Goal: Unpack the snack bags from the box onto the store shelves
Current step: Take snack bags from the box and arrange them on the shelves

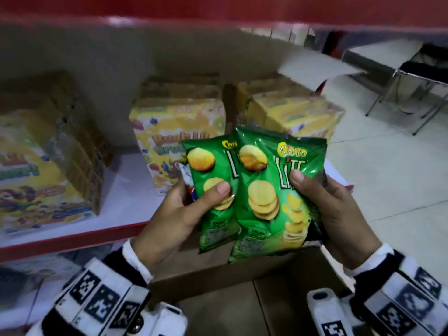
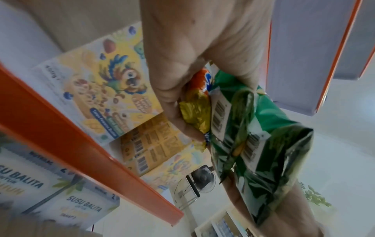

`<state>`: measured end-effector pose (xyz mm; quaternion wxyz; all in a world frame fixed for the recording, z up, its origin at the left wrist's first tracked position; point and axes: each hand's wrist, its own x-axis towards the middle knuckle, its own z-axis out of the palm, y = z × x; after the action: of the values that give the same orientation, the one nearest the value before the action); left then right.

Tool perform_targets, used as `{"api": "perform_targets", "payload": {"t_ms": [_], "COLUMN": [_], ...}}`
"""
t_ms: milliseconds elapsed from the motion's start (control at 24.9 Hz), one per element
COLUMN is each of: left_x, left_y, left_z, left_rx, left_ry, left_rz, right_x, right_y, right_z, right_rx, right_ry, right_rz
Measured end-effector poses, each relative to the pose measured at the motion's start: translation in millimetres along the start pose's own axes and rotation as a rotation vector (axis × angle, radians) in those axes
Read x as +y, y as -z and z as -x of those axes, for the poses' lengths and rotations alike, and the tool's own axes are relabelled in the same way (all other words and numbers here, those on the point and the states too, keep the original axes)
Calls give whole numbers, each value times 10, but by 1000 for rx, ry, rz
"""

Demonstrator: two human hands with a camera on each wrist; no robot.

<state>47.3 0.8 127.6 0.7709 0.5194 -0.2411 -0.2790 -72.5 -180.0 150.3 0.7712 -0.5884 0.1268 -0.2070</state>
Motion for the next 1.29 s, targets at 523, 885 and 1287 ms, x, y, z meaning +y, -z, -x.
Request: {"api": "perform_targets", "payload": {"t_ms": [523, 885, 1287], "left_x": [3143, 4969, 5827], "left_y": [-1827, -2289, -1977], "left_z": [13, -168, -234], "left_rx": [-145, -199, -41], "left_ry": [-46, -196, -358], "left_rz": [-175, -240, -246], "right_x": [-3856, -5495, -6339], "right_y": [-417, -1108, -1305], "right_z": [533, 451, 269], "right_rx": [12, -22, 360], "right_ry": [-1, 197, 539], "right_rz": [193, 195, 290]}}
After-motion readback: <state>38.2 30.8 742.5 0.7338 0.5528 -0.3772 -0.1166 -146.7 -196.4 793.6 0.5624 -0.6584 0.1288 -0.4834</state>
